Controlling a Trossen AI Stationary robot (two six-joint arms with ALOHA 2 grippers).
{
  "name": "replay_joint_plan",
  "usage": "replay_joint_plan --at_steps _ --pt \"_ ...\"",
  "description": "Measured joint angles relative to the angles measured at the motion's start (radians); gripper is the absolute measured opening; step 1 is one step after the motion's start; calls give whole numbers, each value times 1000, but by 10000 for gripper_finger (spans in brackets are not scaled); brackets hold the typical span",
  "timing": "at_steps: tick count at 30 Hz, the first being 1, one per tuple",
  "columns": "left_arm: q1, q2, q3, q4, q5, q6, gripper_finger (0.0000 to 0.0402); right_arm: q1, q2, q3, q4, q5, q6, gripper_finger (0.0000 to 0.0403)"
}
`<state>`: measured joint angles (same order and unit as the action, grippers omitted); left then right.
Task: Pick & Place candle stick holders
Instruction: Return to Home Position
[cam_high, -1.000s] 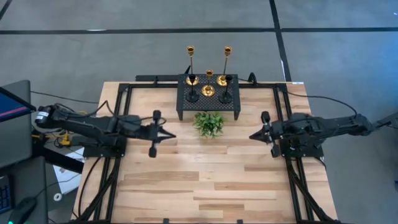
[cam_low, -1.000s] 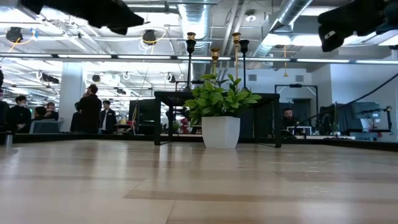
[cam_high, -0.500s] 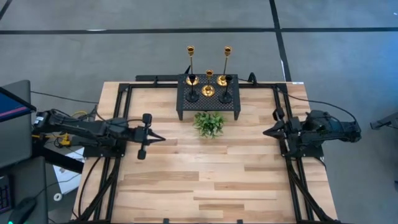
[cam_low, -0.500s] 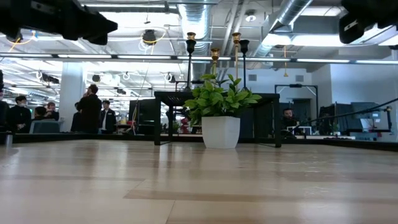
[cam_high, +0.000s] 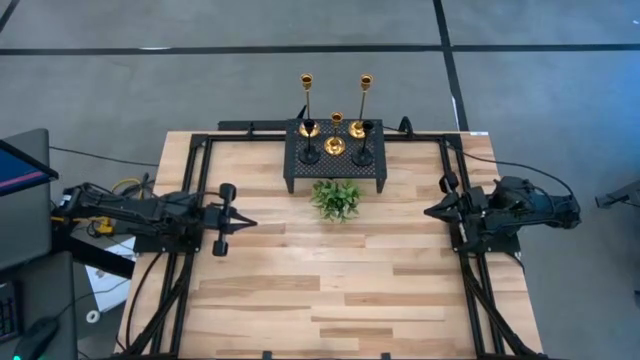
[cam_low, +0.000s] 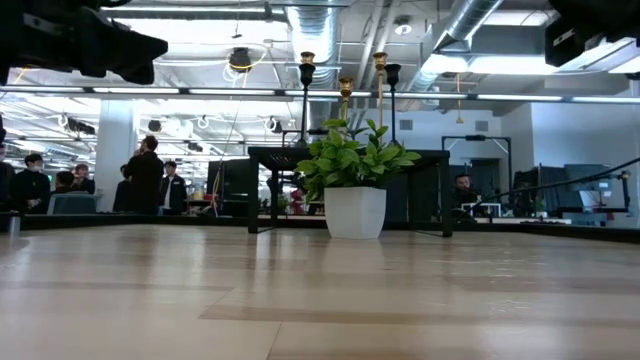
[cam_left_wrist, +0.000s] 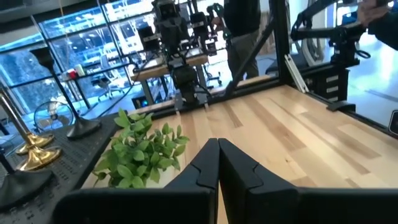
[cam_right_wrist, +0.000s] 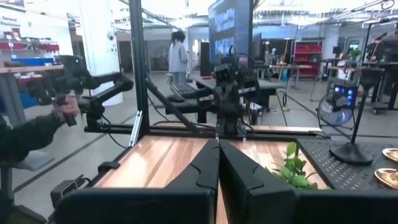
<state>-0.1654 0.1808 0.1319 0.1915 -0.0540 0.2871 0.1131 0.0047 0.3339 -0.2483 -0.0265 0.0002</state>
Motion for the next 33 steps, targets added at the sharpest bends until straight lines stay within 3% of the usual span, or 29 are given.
replay_joint_plan --at_steps 15,33 --pt "0 -11 -126 118 0 -43 4 0 0 0 3 0 10 0" --pt "0 75 -127 112 2 -87 5 0 0 -12 14 1 8 0"
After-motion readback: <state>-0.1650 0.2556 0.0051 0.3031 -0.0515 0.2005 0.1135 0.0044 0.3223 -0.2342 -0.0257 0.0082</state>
